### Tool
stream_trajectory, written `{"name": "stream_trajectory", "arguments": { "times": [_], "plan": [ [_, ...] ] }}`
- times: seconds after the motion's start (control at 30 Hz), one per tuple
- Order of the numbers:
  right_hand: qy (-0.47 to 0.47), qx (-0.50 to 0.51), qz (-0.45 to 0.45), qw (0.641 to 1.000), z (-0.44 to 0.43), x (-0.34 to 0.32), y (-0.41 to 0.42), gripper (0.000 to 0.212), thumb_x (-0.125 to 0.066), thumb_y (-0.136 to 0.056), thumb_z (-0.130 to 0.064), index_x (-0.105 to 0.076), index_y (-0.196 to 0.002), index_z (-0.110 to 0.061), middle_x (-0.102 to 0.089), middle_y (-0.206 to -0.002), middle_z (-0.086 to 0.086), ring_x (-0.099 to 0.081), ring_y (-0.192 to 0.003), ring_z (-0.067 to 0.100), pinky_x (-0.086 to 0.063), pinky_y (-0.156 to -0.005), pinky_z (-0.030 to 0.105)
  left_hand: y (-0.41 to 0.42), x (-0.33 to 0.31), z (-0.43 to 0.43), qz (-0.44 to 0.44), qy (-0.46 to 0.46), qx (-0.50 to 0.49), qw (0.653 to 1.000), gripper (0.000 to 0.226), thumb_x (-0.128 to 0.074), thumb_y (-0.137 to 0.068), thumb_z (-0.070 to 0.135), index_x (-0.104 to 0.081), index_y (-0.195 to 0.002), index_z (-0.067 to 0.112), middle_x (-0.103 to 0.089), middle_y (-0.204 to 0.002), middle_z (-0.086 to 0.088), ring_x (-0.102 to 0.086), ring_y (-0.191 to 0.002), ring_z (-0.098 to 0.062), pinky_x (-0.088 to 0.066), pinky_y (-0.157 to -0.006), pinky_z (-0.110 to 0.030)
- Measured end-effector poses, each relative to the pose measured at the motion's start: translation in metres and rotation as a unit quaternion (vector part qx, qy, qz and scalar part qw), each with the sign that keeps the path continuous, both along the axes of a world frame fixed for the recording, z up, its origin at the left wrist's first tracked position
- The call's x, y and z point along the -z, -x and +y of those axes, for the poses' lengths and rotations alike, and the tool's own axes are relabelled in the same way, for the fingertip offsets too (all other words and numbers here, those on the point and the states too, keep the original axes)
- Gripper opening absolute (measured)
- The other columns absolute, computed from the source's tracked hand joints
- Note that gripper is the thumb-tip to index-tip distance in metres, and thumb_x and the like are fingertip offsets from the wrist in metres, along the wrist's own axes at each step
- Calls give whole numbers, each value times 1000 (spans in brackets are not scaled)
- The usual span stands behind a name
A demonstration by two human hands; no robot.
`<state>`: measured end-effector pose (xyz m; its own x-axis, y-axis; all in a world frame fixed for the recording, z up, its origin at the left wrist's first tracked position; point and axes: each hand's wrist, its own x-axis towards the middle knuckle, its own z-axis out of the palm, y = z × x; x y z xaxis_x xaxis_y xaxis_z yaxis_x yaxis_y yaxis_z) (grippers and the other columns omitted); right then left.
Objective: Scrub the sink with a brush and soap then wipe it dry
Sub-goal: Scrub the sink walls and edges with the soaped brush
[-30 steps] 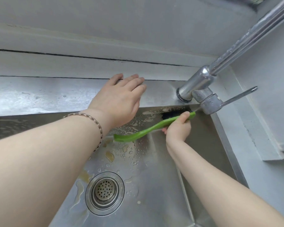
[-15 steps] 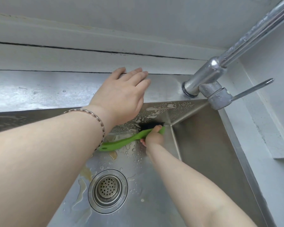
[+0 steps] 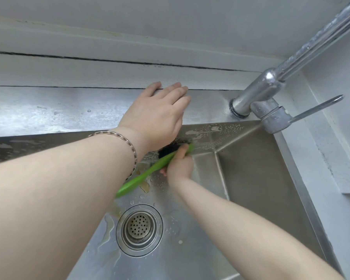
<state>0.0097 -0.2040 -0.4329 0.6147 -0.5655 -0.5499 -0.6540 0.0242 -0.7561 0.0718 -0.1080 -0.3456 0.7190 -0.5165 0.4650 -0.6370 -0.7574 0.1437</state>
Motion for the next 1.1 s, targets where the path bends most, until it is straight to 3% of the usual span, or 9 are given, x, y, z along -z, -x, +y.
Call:
{"name": "stream_trajectory", "arguments": {
  "times": [0.17,0.37,0.43,0.47,0.57,0.63,0.77,0.9,1.1],
  "plan": [
    [43,178,47,982,-86,-9,-32,59,-24,-98,-52,-54,-102,-1,-59,-67,12,-45,-20,11,-34,-27,14,-1,3,-1,-12,3,-2,1000,35,-41,-86,18,-62,-110,5,-60,-124,-11,-55,-118,-26,-39,-98,-46],
    [-75,-10,64,995,25,13,4,46,-26,-100,-43,-48,-98,-4,-57,-73,11,-52,-45,18,-38,-27,14,-1,3,0,-8,3,-2,1000,35,-39,-86,17,-61,-110,5,-59,-125,-11,-54,-119,-26,-39,-99,-46],
    [-56,25,89,994,9,22,-5,54,-25,-99,-47,-51,-109,-2,-62,-87,17,-52,-50,21,-37,-27,14,-1,2,0,-3,4,4,1000,36,-38,-86,18,-61,-111,5,-59,-126,-11,-54,-119,-26,-39,-99,-46],
    [-40,73,102,991,-14,23,-13,60,-24,-99,-49,-53,-113,1,-64,-84,18,-51,-49,22,-40,-30,15,-1,2,0,-2,3,4,1000,37,-37,-86,18,-61,-111,5,-59,-125,-11,-54,-119,-26,-39,-99,-46],
    [0,139,146,979,-73,20,-34,73,-23,-97,-54,-59,-108,8,-51,-33,8,-48,-44,22,-47,-54,27,-1,3,-1,-9,2,-4,1000,35,-40,-85,18,-62,-110,5,-59,-124,-12,-55,-119,-26,-39,-99,-46],
    [-5,79,139,987,-62,17,-31,64,-24,-99,-48,-54,-117,5,-51,-36,3,-52,-38,18,-46,-47,24,-1,3,-2,-7,6,-3,1000,33,-43,-85,17,-62,-110,5,-60,-124,-12,-55,-119,-26,-40,-99,-46],
    [-26,12,134,991,-21,29,-13,49,-24,-100,-47,-48,-102,-5,-61,-82,16,-52,-42,23,-37,-26,16,-1,3,-1,-10,4,-5,1000,34,-42,-86,18,-62,-110,6,-59,-125,-11,-55,-119,-25,-40,-98,-45],
    [-5,119,159,980,-76,26,-33,70,-21,-97,-55,-58,-102,4,-52,-37,9,-49,-43,22,-43,-45,30,1,3,-2,-2,-3,-4,1000,35,-40,-85,19,-63,-109,5,-60,-124,-12,-56,-118,-25,-41,-98,-46],
    [-36,46,172,983,-51,31,-22,58,-22,-98,-52,-50,-105,-1,-49,-60,11,-48,-25,20,-37,-25,17,0,0,-1,14,-11,-6,1000,36,-39,-84,19,-63,-108,5,-60,-123,-12,-55,-118,-25,-41,-97,-45]
  ]
}}
